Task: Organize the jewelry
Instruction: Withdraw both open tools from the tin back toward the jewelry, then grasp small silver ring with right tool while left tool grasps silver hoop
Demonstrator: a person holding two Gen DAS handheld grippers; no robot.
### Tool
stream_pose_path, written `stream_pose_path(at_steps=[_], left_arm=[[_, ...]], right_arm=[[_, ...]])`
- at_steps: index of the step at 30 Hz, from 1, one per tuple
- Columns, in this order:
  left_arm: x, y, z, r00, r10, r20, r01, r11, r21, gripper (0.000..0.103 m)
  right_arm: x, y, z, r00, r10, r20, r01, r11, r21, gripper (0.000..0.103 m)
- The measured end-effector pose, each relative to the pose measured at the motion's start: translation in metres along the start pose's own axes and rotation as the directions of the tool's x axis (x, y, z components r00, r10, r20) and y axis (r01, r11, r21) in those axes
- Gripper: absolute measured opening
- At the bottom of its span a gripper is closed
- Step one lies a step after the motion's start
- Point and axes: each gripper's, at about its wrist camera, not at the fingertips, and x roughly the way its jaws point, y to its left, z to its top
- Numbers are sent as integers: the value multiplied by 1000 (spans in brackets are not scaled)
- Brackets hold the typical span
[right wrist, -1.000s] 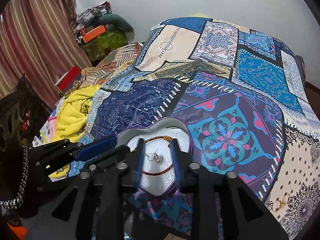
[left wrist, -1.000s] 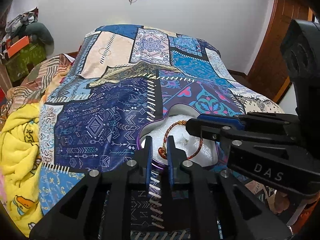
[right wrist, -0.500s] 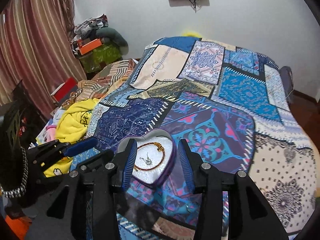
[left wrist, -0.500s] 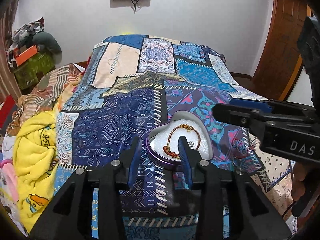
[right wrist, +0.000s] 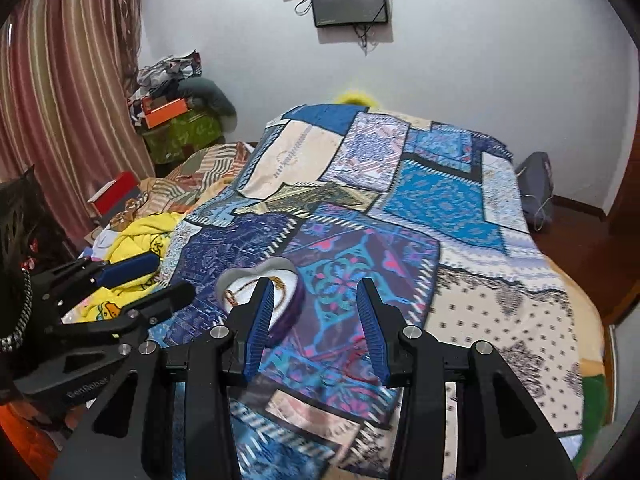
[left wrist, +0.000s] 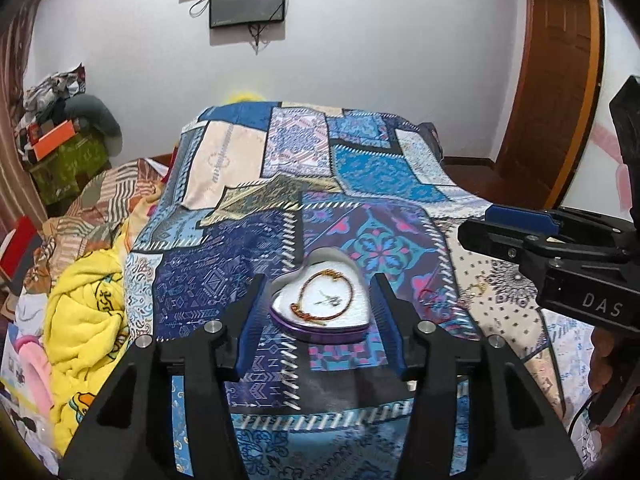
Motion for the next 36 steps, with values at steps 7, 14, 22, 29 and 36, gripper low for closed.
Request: stream_pose_path(at_steps=[7, 14, 22, 29, 36], left_arm=[[-8, -27, 3, 999, -35, 7, 34, 999, 37, 55], [5, -56, 2, 997, -76, -24, 77, 994, 72, 60], [38, -80, -11, 986, -115, -122, 126, 988, 91, 60], [69, -89, -34, 966, -135, -219, 159, 983, 93, 60], [88, -89, -55, 945, -157, -287, 188, 979, 82, 60]], right_arm=[[-20, -26, -11, 999, -53, 9, 53, 998, 24, 40], [-27, -65, -32, 992, -127, -28, 128, 990, 56, 43], [-18, -112, -65, 973, -184, -140, 199, 975, 101, 44], [-8, -128, -92, 963, -143, -227, 175, 976, 131, 44], [11, -114, -98, 965, -45, -256, 78, 990, 121, 44]])
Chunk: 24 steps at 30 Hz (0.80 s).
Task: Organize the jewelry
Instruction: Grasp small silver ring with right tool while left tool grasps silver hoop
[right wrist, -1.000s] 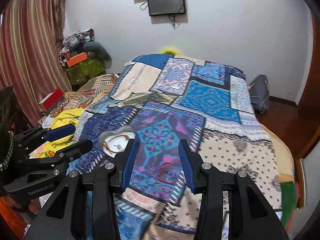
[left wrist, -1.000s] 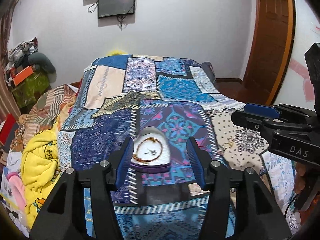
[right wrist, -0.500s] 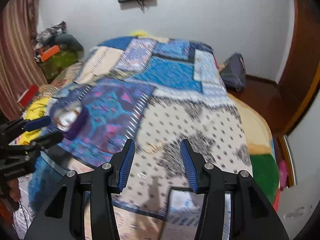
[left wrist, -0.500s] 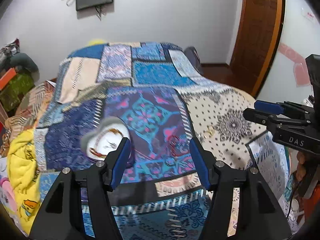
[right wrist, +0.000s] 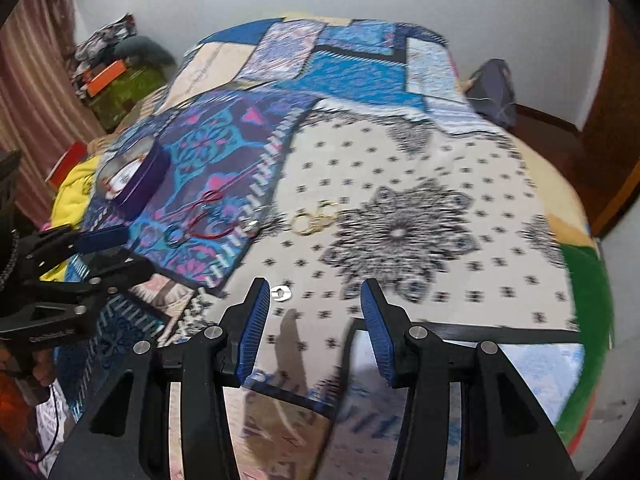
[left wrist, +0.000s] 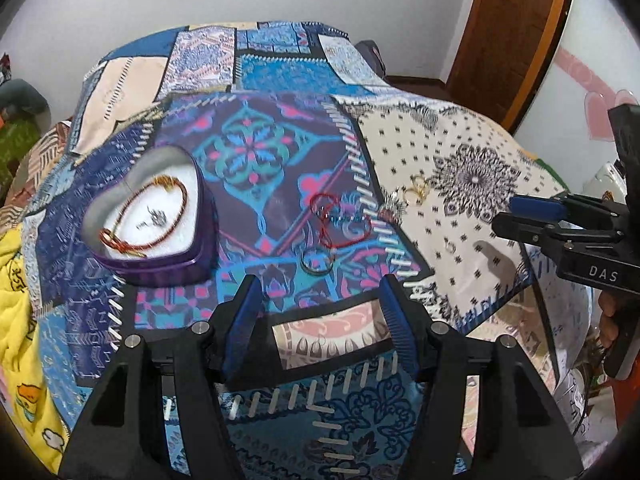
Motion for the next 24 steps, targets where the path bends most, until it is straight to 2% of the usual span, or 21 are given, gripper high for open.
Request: stream_pose_path(at_steps=[2, 5, 11, 20, 24], left_arm=[[5, 1, -1, 1000, -4, -9, 4, 1000, -3, 60], [11, 4, -1, 1000, -26, -17, 26, 1000, -13, 53], [22, 9, 5, 998, -64, -20, 63, 998, -23, 40], [35, 9, 12, 996, -88, -24, 88, 996, -31, 37], [37, 9, 13, 997, -74, -18, 73, 997, -32, 29]], right_arm=[[6, 6, 0, 1000, 16, -7, -16, 1000, -17, 44], [15, 14, -1, 999, 37, -29, -38, 998, -47, 44], [22, 19, -4, 999, 8, -39, -11, 996, -83, 39], [29, 20, -4, 998, -9, -61, 2, 995, -105, 22], [33, 25, -5, 997, -5, -73, -4, 992, -127, 12]])
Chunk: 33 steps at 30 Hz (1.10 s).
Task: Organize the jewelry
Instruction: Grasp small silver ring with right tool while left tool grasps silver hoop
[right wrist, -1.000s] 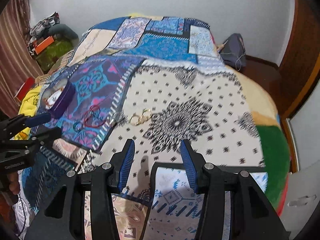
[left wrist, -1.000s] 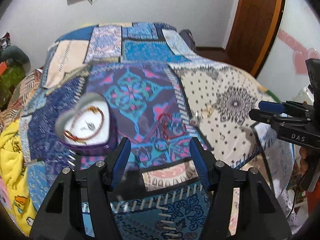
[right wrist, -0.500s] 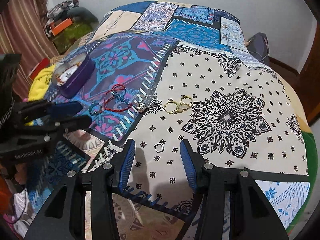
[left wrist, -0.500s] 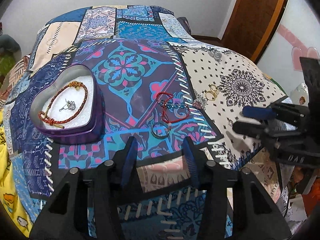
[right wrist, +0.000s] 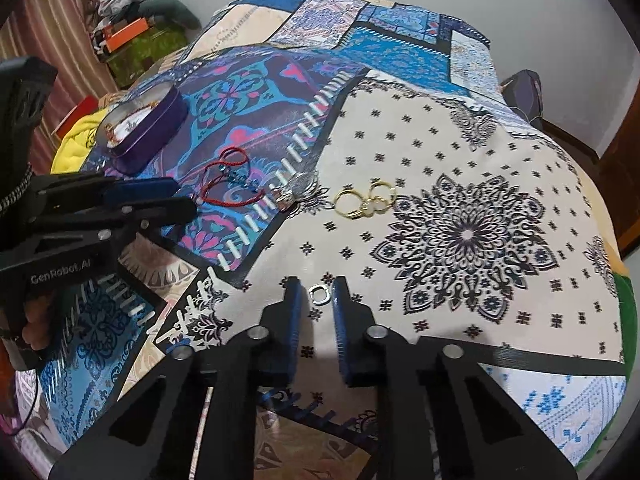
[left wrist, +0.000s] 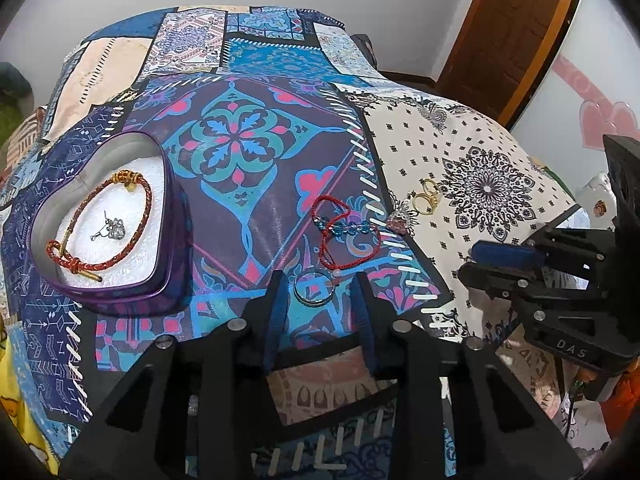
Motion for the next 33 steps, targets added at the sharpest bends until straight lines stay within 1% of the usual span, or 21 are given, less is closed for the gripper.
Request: stream_pose_path(at_steps=[3, 10, 17, 24, 33], left_arm=[[0, 2, 0, 1000, 7, 4, -7, 1000, -9, 20], [-4, 4, -3, 1000, -9, 9, 9, 1000, -21, 20], [-22, 7, -13, 1000, -14, 17, 15, 999, -45, 20], [-59, 15, -19, 997, 12, 82, -6, 998, -66, 20], [-103, 27, -18, 982, 64, 180, -49, 995, -85, 20]], right_arm=[[1, 2, -1, 1000, -6, 0, 6, 1000, -7, 10], [-6, 2, -3, 1000, 13, 4, -13, 999, 32, 9], [-21, 4, 1, 999, 19, 45, -22, 998, 60, 9], [-42, 12, 14, 993, 14, 120, -21, 998, 58, 9], [-60, 37, 39, 977, 33, 209, -38, 999, 23, 9]])
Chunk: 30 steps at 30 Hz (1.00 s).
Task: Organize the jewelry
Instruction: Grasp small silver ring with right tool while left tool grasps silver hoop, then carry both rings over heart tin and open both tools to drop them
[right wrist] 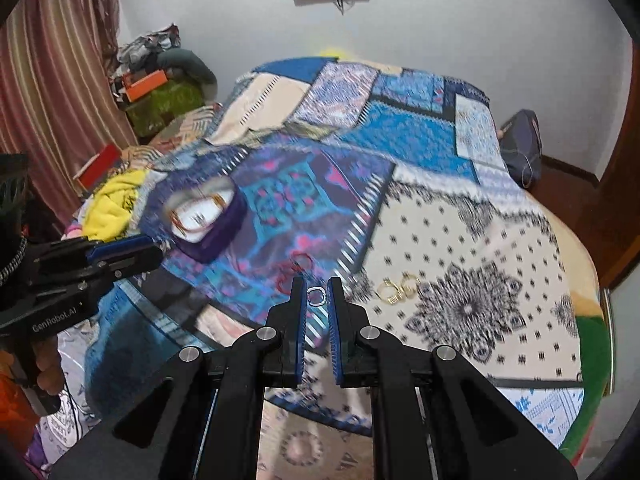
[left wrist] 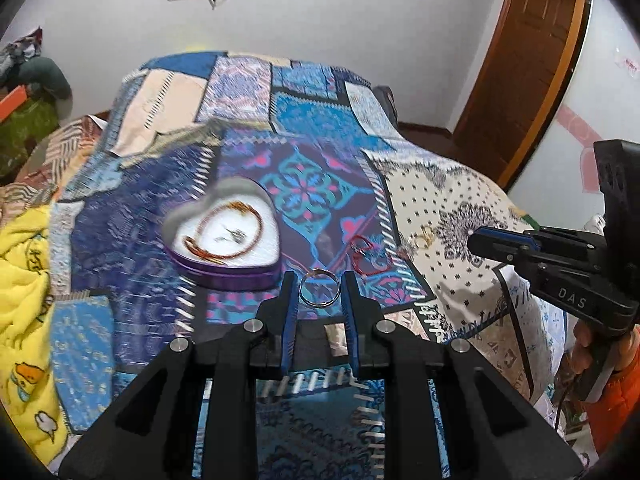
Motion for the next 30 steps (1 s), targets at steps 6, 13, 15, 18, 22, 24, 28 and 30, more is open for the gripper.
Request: stream_pose_path(at_steps=[6, 13, 15, 18, 22, 24, 28, 30], left_arm=[[-18, 15, 3, 998, 34, 50, -33, 999, -12, 20], [-29, 35, 8, 993, 60, 97, -57, 998, -38, 20], [-30, 42, 10, 992, 65, 105, -61, 997, -43, 20], [-29, 48, 12, 991, 70, 113, -65, 997, -47, 20], [-23, 55, 17, 991, 72, 117, -67, 997, -47, 20], [-18, 59, 19, 991, 67, 114, -62, 997, -48, 20], [-7, 64, 22, 992, 68, 105, -63, 997, -44, 20], [1, 67, 23, 994, 62, 93, -57, 997, -48, 20]], right_arm=[[-5, 20, 16, 997, 47, 57, -46, 999, -22, 9], [5, 45, 37, 992, 90, 87, -85, 995, -61, 9], [9, 50, 42, 991, 100, 91, -94, 993, -67, 9], [17, 57, 50, 989, 114, 93, -107, 991, -77, 9], [32, 64, 59, 988, 134, 81, -127, 988, -85, 9], [40, 66, 62, 987, 142, 70, -136, 987, -85, 9], [58, 71, 68, 985, 169, 35, -166, 983, -81, 9], [67, 74, 69, 984, 176, 17, -174, 981, -83, 9]])
